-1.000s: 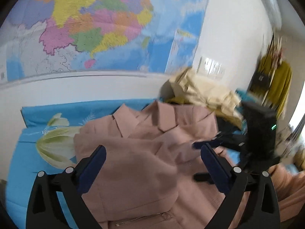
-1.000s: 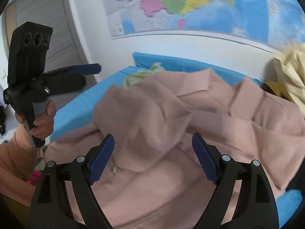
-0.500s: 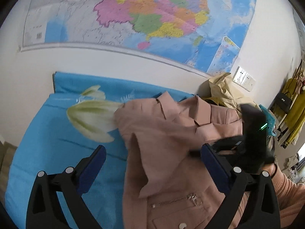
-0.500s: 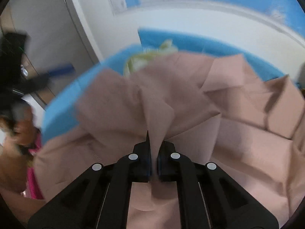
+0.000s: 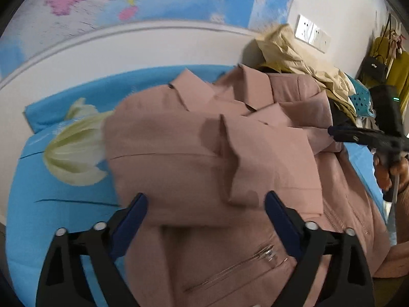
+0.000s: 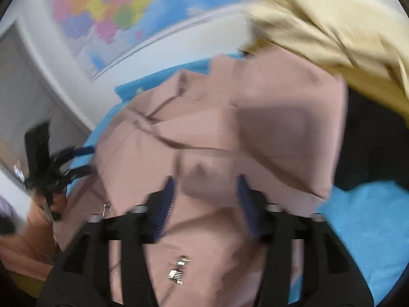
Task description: Fold large clothes
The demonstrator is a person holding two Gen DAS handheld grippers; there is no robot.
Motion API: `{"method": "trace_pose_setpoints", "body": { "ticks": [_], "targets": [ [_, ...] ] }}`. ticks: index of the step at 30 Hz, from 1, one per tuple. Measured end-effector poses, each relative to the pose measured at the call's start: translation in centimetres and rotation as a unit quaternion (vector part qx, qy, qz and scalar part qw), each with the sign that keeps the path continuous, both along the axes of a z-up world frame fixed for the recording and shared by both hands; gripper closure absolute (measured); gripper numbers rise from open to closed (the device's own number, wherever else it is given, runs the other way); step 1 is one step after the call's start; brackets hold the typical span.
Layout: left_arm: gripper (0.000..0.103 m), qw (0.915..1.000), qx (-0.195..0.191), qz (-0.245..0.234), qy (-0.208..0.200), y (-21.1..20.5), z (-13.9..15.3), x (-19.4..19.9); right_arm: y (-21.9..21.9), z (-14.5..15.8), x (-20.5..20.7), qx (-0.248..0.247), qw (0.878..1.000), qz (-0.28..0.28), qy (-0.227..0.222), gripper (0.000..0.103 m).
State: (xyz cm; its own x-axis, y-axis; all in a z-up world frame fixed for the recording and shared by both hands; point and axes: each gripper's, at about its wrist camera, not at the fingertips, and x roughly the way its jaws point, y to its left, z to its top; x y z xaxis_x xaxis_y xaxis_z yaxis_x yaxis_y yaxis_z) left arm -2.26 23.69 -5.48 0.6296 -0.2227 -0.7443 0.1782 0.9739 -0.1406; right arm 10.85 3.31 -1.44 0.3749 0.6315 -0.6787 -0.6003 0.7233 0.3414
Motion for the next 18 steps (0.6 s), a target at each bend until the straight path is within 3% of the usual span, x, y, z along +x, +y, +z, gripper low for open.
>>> {"method": "trace_pose_setpoints", "body": {
  "ticks": [2,4,7,10,11,12,14,16,18],
  "targets": [
    [0.021,0.9997,-0.011,-0.02,-0.006,-1.0,0.3,0.2,3.6,1.2,-1.9,-0.014,0.998,0.044,-0.041,0.036],
    [0.031,0.9987,-0.021,-0.046,-0.011,-2.2,0.7,0.0,6.7,1.5,-3.6,-0.02,0.994,0.091,-0.057,0.034],
    [0.04,0.997,-0.03,-0.071,-0.008,-3.5,0.9,-0.1,11.8,0.4,-5.6,-0.059,0.983,0.148,-0.091,0.029],
    [0.042,0.9967,-0.051,-0.062,-0.004,-2.9,1.0,-0.2,15.5,-1.6,-6.4,-0.113,0.971,0.169,-0.124,0.03],
    [0.042,0.9962,-0.066,-0.057,-0.007,-2.2,1.3,-0.5,15.9,-2.3,-6.3,-0.124,0.969,0.17,-0.128,0.036],
    [0.041,0.9958,-0.075,-0.051,-0.014,-1.7,1.6,-0.7,16.2,-2.7,-6.3,-0.133,0.969,0.165,-0.129,0.059],
    [0.036,0.9957,-0.08,-0.038,-0.027,-0.7,2.3,-1.2,15.9,-3.1,-5.6,-0.124,0.972,0.164,-0.109,0.092],
    [0.033,0.9965,-0.071,-0.023,-0.038,-0.1,2.9,-1.6,14.3,-2.3,-5.0,-0.075,0.982,0.156,-0.075,0.096],
    [0.029,0.9972,-0.061,-0.01,-0.042,0.6,3.0,-1.8,11.1,-0.3,-4.7,-0.018,0.988,0.138,-0.072,0.099]
  ]
}}
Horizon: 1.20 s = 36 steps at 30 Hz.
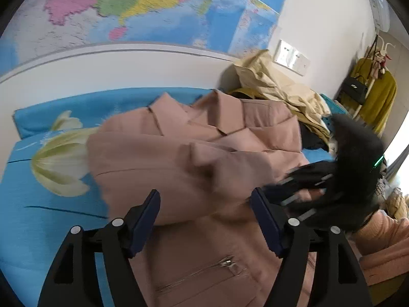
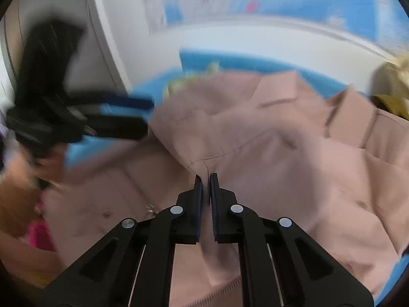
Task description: Fold large clothes
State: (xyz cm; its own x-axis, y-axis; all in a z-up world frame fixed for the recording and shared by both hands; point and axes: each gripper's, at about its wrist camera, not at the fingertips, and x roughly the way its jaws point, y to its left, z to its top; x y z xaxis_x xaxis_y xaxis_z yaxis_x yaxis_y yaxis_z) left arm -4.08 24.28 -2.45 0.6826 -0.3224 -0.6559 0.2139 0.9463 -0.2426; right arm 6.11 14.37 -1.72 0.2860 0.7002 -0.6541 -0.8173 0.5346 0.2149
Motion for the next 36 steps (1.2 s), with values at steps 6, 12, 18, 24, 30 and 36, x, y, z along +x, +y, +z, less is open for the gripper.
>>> {"method": "trace_pose_setpoints", "body": {
  "ticks": [6,12,18,24,30,36],
  "targets": [
    [0.027,0.9972,0.057,0.039,0.03,1.5,-2.3,0.3,-12.9,1.6,0.9,0.108,0.986,-0.112,0.059,0.099],
    [0.027,0.9932,0.088,0.048,0.059,2.2,-4.6,-0.1,-20.1,-2.7,-1.0,0.028,0.971,-0.197,0.132,0.059],
    [0.022,0.986,0.141,0.06,0.065,1.3,-5.2,0.4,-21.3,0.1,0.7,0.072,0.961,-0.249,0.098,0.024],
    [0.043,0.9792,0.151,0.103,0.088,1.7,-6.1,2.1,-15.4,-1.7,4.3,-0.04,0.975,-0.213,0.058,0.071],
    [0.077,0.9779,0.053,0.181,0.089,6.1,-6.0,1.5,-14.4,2.2,3.8,-0.051,0.974,-0.214,-0.051,0.084],
    [0.051,0.9799,0.075,0.167,0.08,4.7,-6.0,0.6,-14.0,2.2,6.5,-0.063,0.968,-0.236,-0.059,0.082]
  ]
}}
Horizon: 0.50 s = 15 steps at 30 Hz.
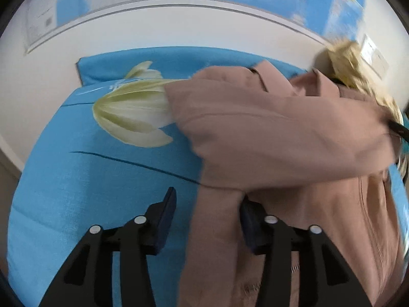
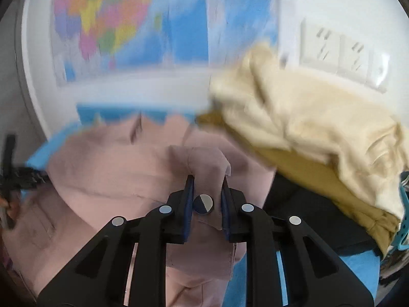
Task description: Fold large clothes
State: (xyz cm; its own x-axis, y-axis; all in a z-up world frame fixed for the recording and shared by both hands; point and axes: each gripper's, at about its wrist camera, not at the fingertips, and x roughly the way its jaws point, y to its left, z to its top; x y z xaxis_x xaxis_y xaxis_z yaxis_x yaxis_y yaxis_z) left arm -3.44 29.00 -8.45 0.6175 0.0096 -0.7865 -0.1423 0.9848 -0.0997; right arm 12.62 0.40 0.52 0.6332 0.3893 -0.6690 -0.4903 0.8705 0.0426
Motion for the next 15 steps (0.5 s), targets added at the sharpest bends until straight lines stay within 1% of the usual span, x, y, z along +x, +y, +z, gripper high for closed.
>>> {"method": "trace_pose_setpoints", "body": {
  "ticks": [1,2,3,4,5,6,7,8,10,11,13,15],
  "targets": [
    [0.048,0.9999,-0.006,-0.012,-0.002,-0.2,0.2,-0.1,0.3,-1.0,0.6,-0.009,1.0,-0.001,0.022,0.081],
    [0.047,0.9996,-0.012,-0.024,-0.011,-0.4,0.5,-0.4,0.6,-2.4,1.0,-0.022,0.999,-0.006,0.037,0.078],
    [0.042,0.9992,-0.014,-0.031,-0.021,-0.5,1.0,-0.7,0.8,-3.3,1.0,-0.036,0.998,-0.005,0.043,0.072],
    [0.039,0.9986,-0.018,-0.037,-0.032,-0.5,1.5,-0.9,0.9,-4.0,0.9,-0.05,0.998,-0.009,0.045,0.07],
    [0.038,0.9981,-0.02,-0.041,-0.041,-0.6,1.9,-1.2,0.6,-4.0,0.5,-0.047,0.998,-0.015,0.041,0.066],
    [0.035,0.9976,-0.019,-0.046,-0.047,-0.7,2.4,-1.4,0.3,-3.7,0.2,-0.036,0.998,-0.018,0.038,0.062],
    [0.032,0.9976,-0.015,-0.047,-0.048,-0.8,2.7,-1.5,-0.1,-3.2,-0.3,-0.024,0.999,-0.023,0.033,0.06],
    [0.029,0.9978,-0.008,-0.045,-0.049,-0.8,2.9,-1.7,-0.6,-2.3,-1.1,-0.011,0.999,-0.03,0.019,0.055],
    [0.028,0.9976,-0.015,-0.046,-0.05,-0.4,3.1,-2.1,-0.9,-1.4,-2.7,0.011,1.0,-0.016,0.005,0.055],
    [0.028,0.9977,-0.021,-0.046,-0.046,-0.1,3.0,-2.3,-0.5,-1.0,-3.4,0.009,1.0,0.003,0.001,0.055],
    [0.026,0.9979,-0.031,-0.047,-0.033,0.6,2.6,-2.6,0.8,-1.1,-4.0,-0.013,1.0,0.028,-0.002,0.056],
    [0.024,0.9974,-0.046,-0.053,-0.02,1.1,2.1,-3.1,1.9,-2.0,-3.6,-0.036,0.998,0.041,0.015,0.06]
  ]
}}
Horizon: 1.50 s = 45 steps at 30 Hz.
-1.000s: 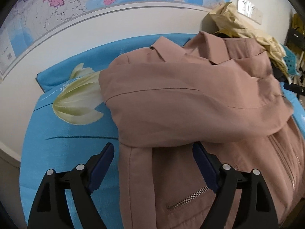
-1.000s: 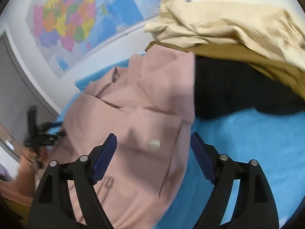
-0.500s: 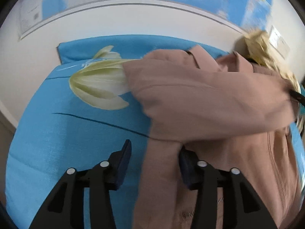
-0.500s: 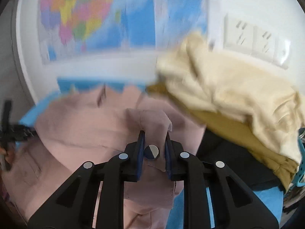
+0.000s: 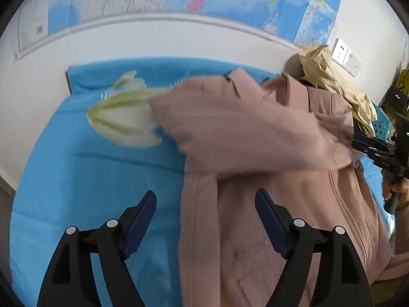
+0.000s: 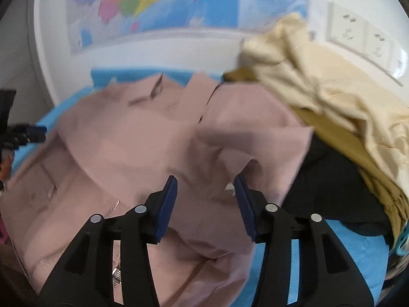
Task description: Fold large clothes
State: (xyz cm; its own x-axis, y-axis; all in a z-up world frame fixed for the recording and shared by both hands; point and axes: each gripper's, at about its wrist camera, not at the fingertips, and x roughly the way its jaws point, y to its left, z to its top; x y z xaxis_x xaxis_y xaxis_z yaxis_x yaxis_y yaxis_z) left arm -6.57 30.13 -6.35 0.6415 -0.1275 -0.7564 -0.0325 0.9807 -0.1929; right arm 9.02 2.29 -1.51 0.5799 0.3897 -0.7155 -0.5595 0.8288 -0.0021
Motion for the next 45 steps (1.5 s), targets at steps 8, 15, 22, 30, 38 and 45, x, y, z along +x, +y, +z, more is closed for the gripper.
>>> {"method": "trace_pose_setpoints", "body": {
  "ticks": [8,15,22,30,38,45],
  "targets": [
    [0.018,0.9982,-0.033,-0.019,0.047,1.2,-2.3,-3.5,-1.6,-0.5,0.6,-0.004,0.998,-0.056,0.013,0.029],
    [0.013,0.9951,-0.076,-0.046,0.045,1.4,-3.0,-5.9,-7.1,0.0,-5.2,0.112,0.986,-0.031,0.122,0.027],
    [0.007,0.9904,-0.113,-0.071,0.034,0.7,-3.2,-8.9,-9.8,-3.4,-13.1,0.18,0.956,-0.033,0.228,0.026],
    [0.007,0.9765,-0.177,-0.12,0.021,-0.6,-3.6,-12.3,-7.0,-3.7,-17.2,0.202,0.951,0.045,0.229,0.028],
    [0.007,0.9654,-0.222,-0.137,0.003,-2.2,-4.0,-13.5,-4.0,-4.8,-16.6,0.251,0.933,0.086,0.243,0.049],
    [0.098,0.9749,-0.21,-0.066,0.033,-3.3,-4.4,-12.5,-4.6,-4.9,-16.3,0.286,0.923,0.067,0.25,0.095]
  ]
}}
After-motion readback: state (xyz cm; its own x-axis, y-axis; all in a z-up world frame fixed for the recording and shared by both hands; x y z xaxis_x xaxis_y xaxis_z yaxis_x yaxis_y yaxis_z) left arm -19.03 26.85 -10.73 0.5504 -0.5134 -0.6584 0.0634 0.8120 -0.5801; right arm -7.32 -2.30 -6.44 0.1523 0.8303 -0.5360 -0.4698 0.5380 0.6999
